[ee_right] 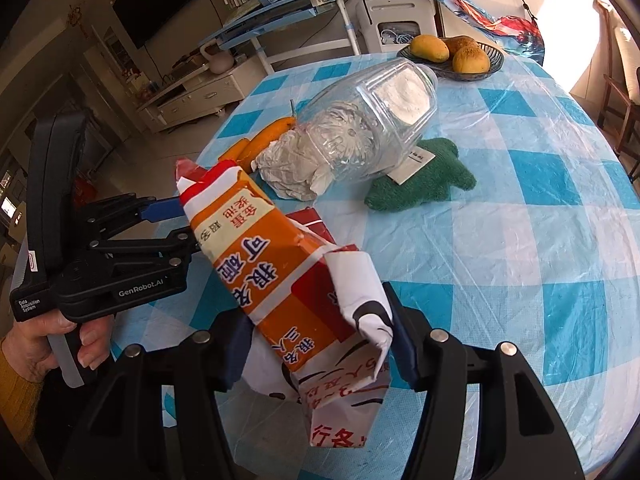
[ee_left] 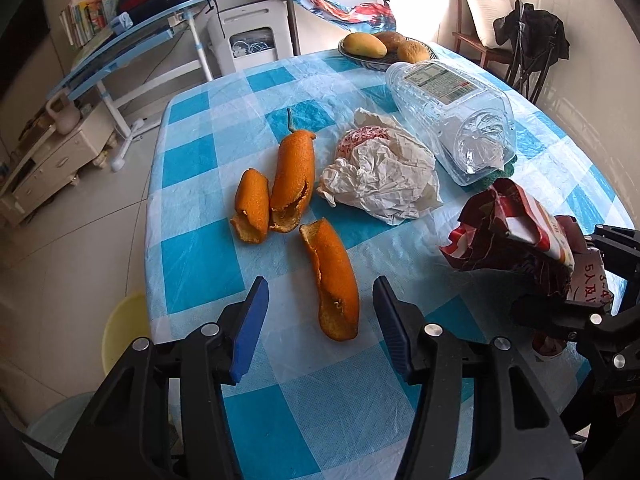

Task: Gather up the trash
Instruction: 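Grasp an orange peel with the left tool while the right holds the snack bag, then carry the snack bag and orange peel over the yellow bucket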

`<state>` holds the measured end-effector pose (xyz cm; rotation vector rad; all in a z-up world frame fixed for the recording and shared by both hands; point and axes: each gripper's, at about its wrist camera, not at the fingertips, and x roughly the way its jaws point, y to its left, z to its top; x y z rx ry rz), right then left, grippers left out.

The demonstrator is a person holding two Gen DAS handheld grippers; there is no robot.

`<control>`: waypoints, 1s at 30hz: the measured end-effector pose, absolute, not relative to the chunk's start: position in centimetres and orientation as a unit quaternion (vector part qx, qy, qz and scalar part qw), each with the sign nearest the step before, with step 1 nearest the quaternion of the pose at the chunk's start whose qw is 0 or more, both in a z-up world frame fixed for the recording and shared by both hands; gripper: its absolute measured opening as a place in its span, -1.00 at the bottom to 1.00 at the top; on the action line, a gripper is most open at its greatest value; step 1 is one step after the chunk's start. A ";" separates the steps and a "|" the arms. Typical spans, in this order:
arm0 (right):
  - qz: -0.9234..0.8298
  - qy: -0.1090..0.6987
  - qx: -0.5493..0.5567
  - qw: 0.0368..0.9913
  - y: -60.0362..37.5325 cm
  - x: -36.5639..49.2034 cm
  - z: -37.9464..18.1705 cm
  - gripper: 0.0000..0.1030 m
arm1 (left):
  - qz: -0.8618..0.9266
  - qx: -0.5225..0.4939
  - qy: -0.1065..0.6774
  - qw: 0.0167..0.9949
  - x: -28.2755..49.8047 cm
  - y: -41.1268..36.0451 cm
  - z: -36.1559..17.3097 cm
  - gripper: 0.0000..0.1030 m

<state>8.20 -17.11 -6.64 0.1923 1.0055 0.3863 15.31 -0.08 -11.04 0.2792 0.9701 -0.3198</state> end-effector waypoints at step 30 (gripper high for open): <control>0.188 0.458 0.062 0.867 -15.1 7.7 -6.7 0.14 | -0.101 0.007 0.414 0.905 15.9 7.5 -6.7 -0.70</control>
